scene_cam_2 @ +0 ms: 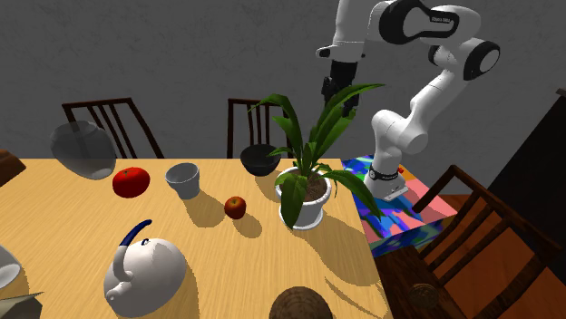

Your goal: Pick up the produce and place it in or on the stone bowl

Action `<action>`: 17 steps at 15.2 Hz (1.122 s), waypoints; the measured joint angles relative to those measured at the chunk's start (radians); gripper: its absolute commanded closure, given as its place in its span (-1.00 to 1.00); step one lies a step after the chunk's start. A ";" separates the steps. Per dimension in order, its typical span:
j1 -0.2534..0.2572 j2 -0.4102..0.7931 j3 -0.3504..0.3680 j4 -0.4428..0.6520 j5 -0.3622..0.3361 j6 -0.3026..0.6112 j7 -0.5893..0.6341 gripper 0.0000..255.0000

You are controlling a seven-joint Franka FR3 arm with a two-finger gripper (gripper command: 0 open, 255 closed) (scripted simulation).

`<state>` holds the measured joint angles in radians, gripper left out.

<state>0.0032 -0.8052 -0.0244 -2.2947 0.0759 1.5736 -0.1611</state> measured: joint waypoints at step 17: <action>0.040 0.560 -0.002 0.196 -0.017 0.302 -0.118 -1.00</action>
<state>0.0434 -0.2454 -0.0267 -2.0987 0.0587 1.8753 -0.2791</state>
